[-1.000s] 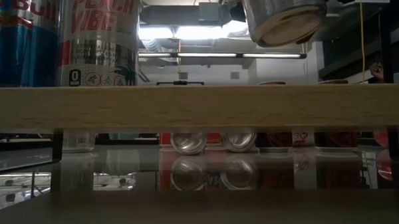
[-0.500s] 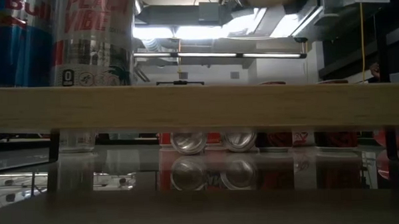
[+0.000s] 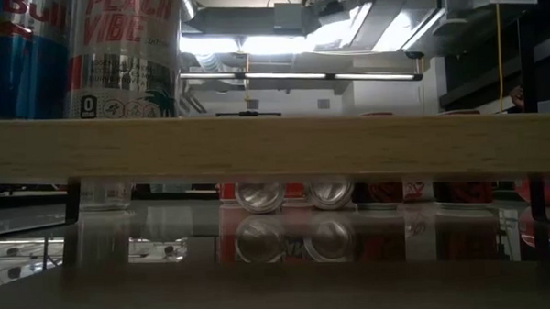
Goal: Place canned beverage on shelf
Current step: Put the bottom left white soda can on the shelf aligned with the other white soda can
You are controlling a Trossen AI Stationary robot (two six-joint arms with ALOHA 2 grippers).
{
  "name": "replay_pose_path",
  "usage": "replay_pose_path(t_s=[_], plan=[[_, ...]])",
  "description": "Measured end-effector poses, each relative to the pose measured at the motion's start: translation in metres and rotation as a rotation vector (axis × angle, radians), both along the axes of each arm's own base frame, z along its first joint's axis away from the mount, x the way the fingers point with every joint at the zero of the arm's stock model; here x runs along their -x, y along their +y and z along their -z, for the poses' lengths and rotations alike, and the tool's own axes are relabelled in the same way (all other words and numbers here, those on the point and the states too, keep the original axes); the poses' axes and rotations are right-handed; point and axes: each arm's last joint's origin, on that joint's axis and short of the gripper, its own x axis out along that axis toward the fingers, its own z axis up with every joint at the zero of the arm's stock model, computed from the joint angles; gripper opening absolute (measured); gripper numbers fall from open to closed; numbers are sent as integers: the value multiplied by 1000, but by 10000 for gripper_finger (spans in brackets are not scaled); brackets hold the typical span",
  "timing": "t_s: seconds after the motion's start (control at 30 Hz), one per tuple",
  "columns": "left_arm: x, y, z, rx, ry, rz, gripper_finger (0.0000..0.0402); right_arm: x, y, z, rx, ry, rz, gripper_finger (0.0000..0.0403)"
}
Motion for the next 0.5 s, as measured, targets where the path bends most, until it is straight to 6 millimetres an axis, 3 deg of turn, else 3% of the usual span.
replay_pose_path(t_s=[0.27, 0.5], plan=[[0, 0, 0, -3, 6, 1, 334, -17, -10, 22, 4, 49, 22, 250], [1, 1, 2, -11, 21, 1, 334, -24, -18, 21, -20, 60, -65, 250]])
